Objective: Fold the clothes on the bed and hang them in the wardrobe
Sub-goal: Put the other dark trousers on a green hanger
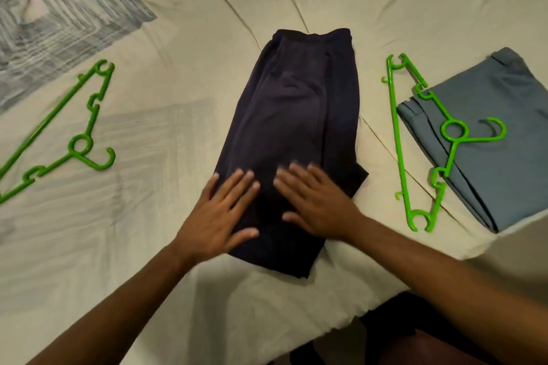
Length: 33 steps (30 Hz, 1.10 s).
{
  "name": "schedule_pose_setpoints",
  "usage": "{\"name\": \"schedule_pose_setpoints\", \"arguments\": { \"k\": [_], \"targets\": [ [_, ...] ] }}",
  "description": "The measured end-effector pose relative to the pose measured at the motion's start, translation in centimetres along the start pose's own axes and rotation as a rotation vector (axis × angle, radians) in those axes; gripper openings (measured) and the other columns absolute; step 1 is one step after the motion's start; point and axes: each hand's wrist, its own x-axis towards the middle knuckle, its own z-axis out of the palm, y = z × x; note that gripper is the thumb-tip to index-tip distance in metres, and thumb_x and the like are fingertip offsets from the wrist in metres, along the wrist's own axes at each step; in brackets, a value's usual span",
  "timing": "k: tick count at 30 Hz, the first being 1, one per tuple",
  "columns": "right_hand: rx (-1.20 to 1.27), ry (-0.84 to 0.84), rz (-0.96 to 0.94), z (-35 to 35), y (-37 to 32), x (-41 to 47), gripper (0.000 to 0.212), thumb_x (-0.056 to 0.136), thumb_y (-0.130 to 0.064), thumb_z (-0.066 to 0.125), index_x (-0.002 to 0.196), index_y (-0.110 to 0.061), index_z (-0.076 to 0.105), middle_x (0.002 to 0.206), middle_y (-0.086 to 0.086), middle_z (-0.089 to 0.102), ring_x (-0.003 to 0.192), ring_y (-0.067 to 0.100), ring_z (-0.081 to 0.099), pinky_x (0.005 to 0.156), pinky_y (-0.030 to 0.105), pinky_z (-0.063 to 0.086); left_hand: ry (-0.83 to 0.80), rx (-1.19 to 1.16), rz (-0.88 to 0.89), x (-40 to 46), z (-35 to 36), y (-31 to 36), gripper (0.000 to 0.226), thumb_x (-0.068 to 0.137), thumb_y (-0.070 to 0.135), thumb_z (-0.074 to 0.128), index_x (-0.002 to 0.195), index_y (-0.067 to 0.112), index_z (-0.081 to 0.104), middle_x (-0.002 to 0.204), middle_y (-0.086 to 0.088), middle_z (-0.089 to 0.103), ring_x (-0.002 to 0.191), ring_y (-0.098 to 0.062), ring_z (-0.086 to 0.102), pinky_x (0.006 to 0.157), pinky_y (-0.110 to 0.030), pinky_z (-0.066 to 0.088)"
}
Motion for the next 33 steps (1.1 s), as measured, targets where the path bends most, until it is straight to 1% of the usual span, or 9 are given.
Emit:
{"name": "schedule_pose_setpoints", "arguments": {
  "k": [5, 12, 15, 18, 21, 25, 28, 31, 33],
  "targets": [
    [-0.04, -0.249, -0.103, -0.1, -8.6, -5.8, 0.071, 0.082, -0.061, 0.058, 0.134, -0.012, 0.054, 0.126, 0.011, 0.058, 0.112, 0.031, 0.056, 0.091, 0.046, 0.05, -0.17, 0.141, 0.168, -6.8, 1.8, -0.8, 0.066, 0.09, 0.04, 0.053, 0.148, 0.009, 0.044, 0.16, -0.014, 0.031, 0.15, -0.028, 0.027, 0.121, -0.051, 0.018],
    [-0.199, -0.182, 0.137, 0.0, -12.6, -3.6, 0.03, 0.087, -0.009, 0.043, 0.095, -0.008, 0.072, 0.087, 0.013, 0.069, 0.079, 0.033, 0.067, 0.092, 0.049, 0.054, -0.051, 0.181, 0.059, -5.2, 2.3, -0.8, 0.057, 0.085, 0.005, 0.062, 0.139, -0.002, 0.046, 0.146, -0.022, 0.05, 0.132, -0.037, 0.052, 0.116, -0.048, 0.03],
    [-0.09, -0.14, 0.177, -1.8, -11.9, -2.0, 0.025, 0.077, -0.009, 0.043, 0.073, -0.015, 0.067, 0.064, 0.005, 0.062, 0.056, 0.024, 0.061, 0.083, 0.041, 0.056, -0.034, 0.076, 0.027, -4.6, -0.3, -0.8, 0.057, 0.061, 0.008, 0.086, 0.115, 0.001, 0.07, 0.122, -0.016, 0.069, 0.112, -0.031, 0.068, 0.101, -0.046, 0.049],
    [0.083, -0.256, 0.2, -4.4, -11.8, -1.2, 0.011, 0.062, -0.009, 0.066, 0.064, -0.016, 0.059, 0.055, 0.0, 0.056, 0.044, 0.018, 0.053, 0.055, 0.026, 0.045, -0.031, 0.0, 0.007, -4.9, -3.1, -1.3, 0.028, 0.064, 0.005, 0.069, 0.09, 0.014, 0.076, 0.097, -0.003, 0.077, 0.101, -0.025, 0.072, 0.09, -0.042, 0.056],
    [0.255, -0.401, 0.21, -6.4, -12.8, -0.9, 0.009, 0.083, -0.016, 0.061, 0.076, -0.011, 0.057, 0.071, 0.007, 0.063, 0.059, 0.027, 0.059, 0.054, 0.031, 0.033, -0.25, -0.048, -0.071, -5.2, -6.0, -1.1, 0.04, 0.072, 0.014, 0.038, 0.089, 0.024, 0.073, 0.086, 0.002, 0.073, 0.086, -0.027, 0.07, 0.064, -0.032, 0.054],
    [0.623, -0.54, 0.302, -9.6, -14.2, -0.8, 0.019, 0.089, -0.018, 0.048, 0.086, -0.008, 0.063, 0.083, 0.008, 0.068, 0.071, 0.025, 0.06, 0.065, 0.035, 0.043, -0.611, -0.197, -0.1, -5.8, -9.6, -1.5, 0.044, 0.082, 0.007, 0.051, 0.11, 0.033, 0.073, 0.099, 0.013, 0.072, 0.095, -0.011, 0.064, 0.071, -0.024, 0.043],
    [0.874, -0.509, 0.391, -12.1, -12.1, 0.4, 0.026, 0.084, -0.024, 0.047, 0.09, -0.01, 0.067, 0.085, 0.002, 0.068, 0.075, 0.017, 0.06, 0.073, 0.032, 0.049, -0.79, -0.574, -0.179, -3.9, -13.4, -3.3, 0.032, 0.072, 0.007, 0.056, 0.063, 0.035, 0.067, 0.06, 0.021, 0.061, 0.061, 0.004, 0.057, 0.063, -0.016, 0.04],
    [1.04, -0.371, 0.611, -14.1, -6.9, 2.6, 0.016, 0.08, -0.025, 0.051, 0.076, -0.022, 0.066, 0.077, -0.003, 0.064, 0.072, 0.011, 0.058, 0.074, 0.03, 0.049, -0.614, -0.843, -0.308, 0.4, -16.6, -5.1, 0.01, 0.052, 0.027, 0.053, 0.056, 0.021, 0.06, 0.056, 0.009, 0.053, 0.056, -0.005, 0.05, 0.06, -0.024, 0.04],
    [1.14, -0.246, 0.789, -14.6, -2.5, 4.6, 0.014, 0.087, -0.015, 0.058, 0.079, -0.023, 0.067, 0.08, 0.0, 0.062, 0.075, 0.012, 0.056, 0.072, 0.025, 0.047, -0.439, -0.994, -0.433, 4.5, -17.1, -6.1, 0.035, 0.048, 0.036, 0.054, 0.065, 0.005, 0.057, 0.063, -0.003, 0.048, 0.064, -0.015, 0.044, 0.065, -0.028, 0.037]
  ]
}}
